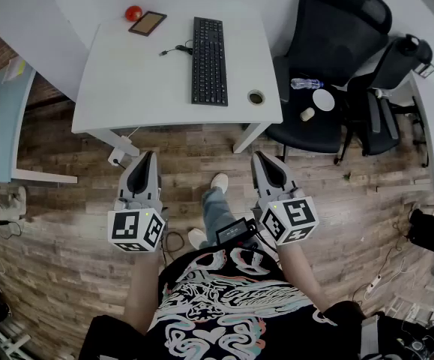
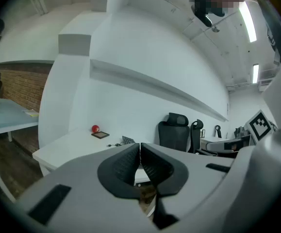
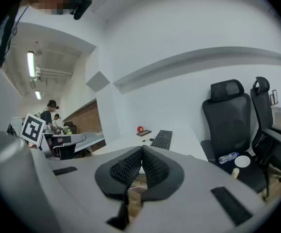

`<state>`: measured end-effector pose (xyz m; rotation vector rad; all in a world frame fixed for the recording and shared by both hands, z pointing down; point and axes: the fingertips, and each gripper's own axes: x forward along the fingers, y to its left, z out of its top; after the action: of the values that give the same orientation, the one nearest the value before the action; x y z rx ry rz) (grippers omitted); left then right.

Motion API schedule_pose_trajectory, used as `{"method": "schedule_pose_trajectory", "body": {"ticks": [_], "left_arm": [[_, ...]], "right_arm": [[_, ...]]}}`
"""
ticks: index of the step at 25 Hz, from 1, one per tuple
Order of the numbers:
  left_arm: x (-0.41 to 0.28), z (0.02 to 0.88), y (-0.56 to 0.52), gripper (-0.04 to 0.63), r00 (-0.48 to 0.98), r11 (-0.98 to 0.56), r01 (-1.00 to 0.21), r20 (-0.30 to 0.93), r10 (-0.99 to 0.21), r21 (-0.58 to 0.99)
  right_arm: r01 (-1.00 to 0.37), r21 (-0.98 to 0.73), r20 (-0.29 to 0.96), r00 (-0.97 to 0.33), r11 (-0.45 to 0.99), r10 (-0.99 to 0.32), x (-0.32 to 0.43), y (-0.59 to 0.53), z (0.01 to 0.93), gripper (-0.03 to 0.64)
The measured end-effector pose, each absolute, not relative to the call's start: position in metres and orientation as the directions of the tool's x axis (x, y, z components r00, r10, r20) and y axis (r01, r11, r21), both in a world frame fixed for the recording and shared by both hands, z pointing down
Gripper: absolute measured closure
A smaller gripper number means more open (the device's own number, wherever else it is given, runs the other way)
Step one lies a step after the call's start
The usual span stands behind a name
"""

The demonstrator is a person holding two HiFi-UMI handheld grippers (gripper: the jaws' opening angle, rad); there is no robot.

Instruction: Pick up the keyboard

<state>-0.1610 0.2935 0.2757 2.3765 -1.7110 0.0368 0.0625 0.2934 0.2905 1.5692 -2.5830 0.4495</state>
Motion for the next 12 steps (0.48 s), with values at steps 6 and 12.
{"method": "schedule_pose_trajectory", "body": {"ticks": [6,12], "left_arm": [[-0.167,0.271,0.357,0.575,0.292,-0.272,-0.951,0.134,-0.947,0.146],[-0.165,0.253,0.377,0.575,0.298,-0.288,-0.953,0.108,-0.949,0.097]], "right_arm": [[-0.887,-0.191,0.186,-0.454,0.421,-0.872,0.056,0.363,0.287,0.588],[-0.893,-0.185,0.152,-0.438,0.409,-0.886,0.052,0.383,0.273,0.588]]}}
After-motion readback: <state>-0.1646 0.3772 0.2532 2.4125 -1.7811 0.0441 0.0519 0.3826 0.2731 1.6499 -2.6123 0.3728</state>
